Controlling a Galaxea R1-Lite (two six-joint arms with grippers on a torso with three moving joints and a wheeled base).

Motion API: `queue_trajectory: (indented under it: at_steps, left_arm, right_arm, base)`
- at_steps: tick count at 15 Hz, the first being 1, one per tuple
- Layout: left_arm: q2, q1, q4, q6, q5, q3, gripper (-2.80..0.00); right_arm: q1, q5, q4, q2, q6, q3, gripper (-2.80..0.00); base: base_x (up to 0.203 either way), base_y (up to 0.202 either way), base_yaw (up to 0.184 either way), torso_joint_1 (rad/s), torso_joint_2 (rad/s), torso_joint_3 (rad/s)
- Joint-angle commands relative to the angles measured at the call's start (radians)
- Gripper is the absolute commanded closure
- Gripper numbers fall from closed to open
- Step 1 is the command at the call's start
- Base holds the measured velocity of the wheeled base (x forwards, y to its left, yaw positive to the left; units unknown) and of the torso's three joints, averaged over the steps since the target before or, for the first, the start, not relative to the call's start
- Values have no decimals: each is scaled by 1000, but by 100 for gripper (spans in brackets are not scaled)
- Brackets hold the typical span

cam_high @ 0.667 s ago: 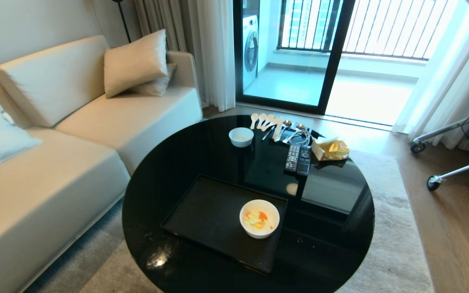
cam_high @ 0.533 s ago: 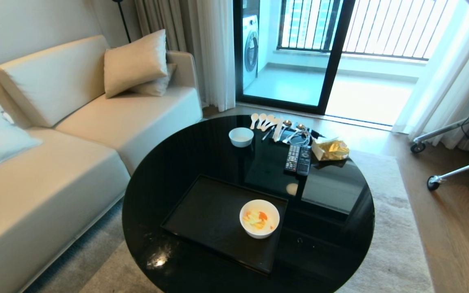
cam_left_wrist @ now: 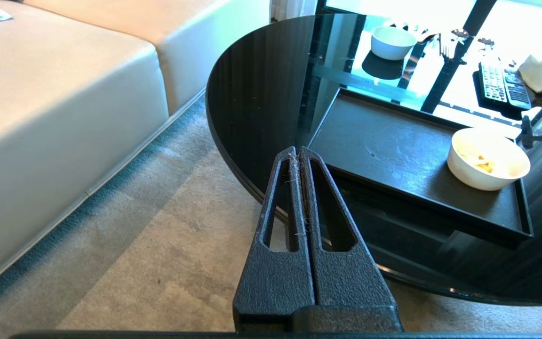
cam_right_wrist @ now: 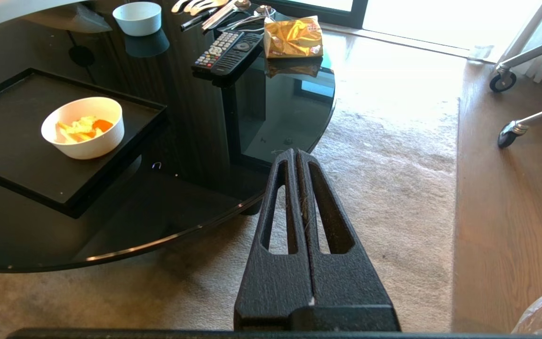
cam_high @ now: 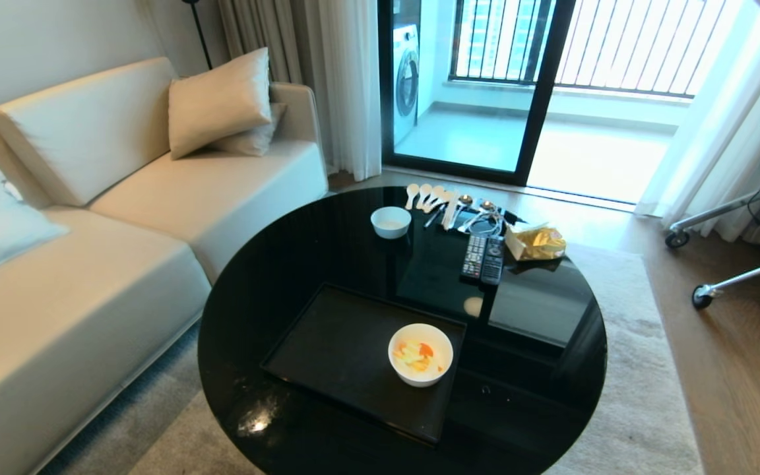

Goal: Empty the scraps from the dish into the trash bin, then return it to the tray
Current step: Pick up the bowl with leftover food

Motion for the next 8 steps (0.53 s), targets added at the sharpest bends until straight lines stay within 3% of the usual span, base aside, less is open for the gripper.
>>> queue_trajectory:
  at_steps: [1,8]
  left_arm:
    - [0,0,0,-1,1,0,0]
    - [0,0,0,-1,1,0,0]
  right_arm:
    - [0,3,2,0,-8,0,0]
    - [0,21,0,0,-18,0,0]
  base:
    - [0,0,0,0,0,0]
    - [0,0,0,0,0,0]
